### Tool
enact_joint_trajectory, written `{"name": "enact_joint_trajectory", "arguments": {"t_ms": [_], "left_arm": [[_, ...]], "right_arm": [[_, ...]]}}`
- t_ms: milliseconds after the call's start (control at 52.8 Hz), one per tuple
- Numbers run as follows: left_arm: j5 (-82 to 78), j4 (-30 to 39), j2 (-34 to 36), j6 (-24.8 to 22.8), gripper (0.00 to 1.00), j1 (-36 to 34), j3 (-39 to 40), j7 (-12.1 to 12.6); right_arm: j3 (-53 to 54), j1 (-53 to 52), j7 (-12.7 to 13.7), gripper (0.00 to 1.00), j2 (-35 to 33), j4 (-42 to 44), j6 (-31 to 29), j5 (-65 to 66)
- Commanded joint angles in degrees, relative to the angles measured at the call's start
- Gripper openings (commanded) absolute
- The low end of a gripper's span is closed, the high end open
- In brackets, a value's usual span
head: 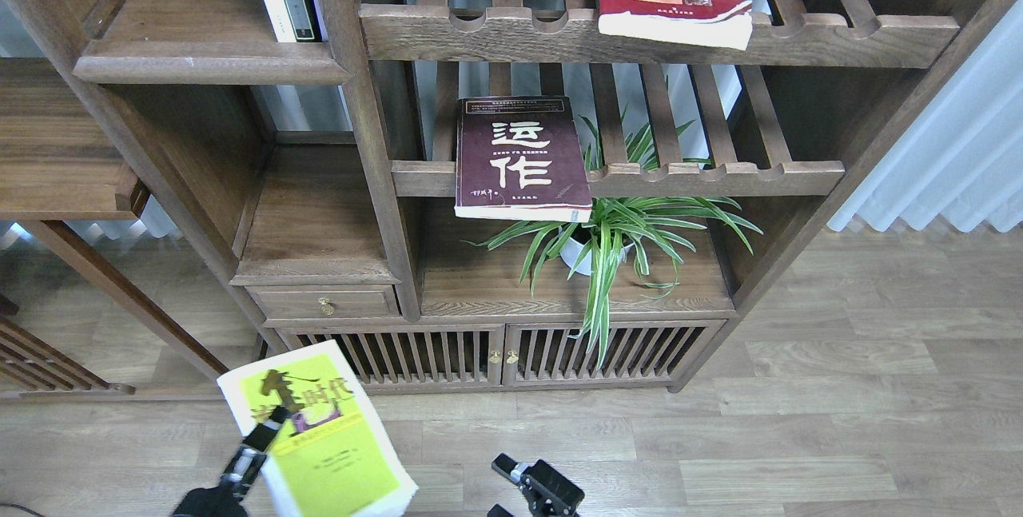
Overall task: Organize books on shelf
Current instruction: 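Pass the yellow-green book to the left gripper, then lift the yellow-green book with the left gripper toward the upper shelf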
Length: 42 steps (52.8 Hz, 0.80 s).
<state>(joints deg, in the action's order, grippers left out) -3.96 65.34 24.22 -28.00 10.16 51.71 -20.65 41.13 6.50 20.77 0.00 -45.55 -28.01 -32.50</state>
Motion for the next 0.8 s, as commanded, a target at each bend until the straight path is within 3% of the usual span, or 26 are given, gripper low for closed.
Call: {"name": "enact_joint_trajectory", "arguments": {"t_ms": [0, 57, 189, 265, 379, 549, 625, 776], "left_arm": [[-2.9, 10.1, 3.4, 0.0, 0.04, 5.2, 3.0, 0.7], [-3.2, 14.0, 3.6, 0.0, 0.04, 8.8, 6.7, 0.8], [-4.6, 13.8, 4.3, 0.0, 0.04, 13.8, 14.2, 1.2], [-5.7, 13.8, 4.3, 0.0, 0.04, 15.5, 17.5, 2.7], [-6.5, 13.8, 2.5, 0.0, 0.04, 15.9, 23.8, 7.1], [-6.2, 13.8, -0.3, 0.0, 0.04, 15.2, 31.7, 16.9], [-6.1, 13.8, -1.5, 0.0, 0.04, 14.4, 33.6, 18.9], [-6.0, 13.9, -2.1, 0.0, 0.04, 11.3, 37.3, 19.3]], "right_arm": [[0.1, -0.7, 0.0, 1.0, 0.0, 0.3, 0.0, -0.1], [0.3, -1.2, 0.0, 1.0, 0.0, 0.4, 0.0, -0.3], [0.6, -1.3, 0.0, 1.0, 0.0, 1.3, 0.0, -0.2], [0.6, -1.4, 0.0, 1.0, 0.0, 2.1, 0.0, -0.2], [0.6, -1.8, 0.0, 1.0, 0.0, 2.5, 0.0, -0.1], [0.6, -2.5, 0.0, 1.0, 0.0, 2.4, 0.0, -0.1], [0.7, -2.5, 0.0, 1.0, 0.0, 2.4, 0.0, -0.1], [0.7, -1.9, 0.0, 1.0, 0.0, 2.6, 0.0, -0.1]]}}
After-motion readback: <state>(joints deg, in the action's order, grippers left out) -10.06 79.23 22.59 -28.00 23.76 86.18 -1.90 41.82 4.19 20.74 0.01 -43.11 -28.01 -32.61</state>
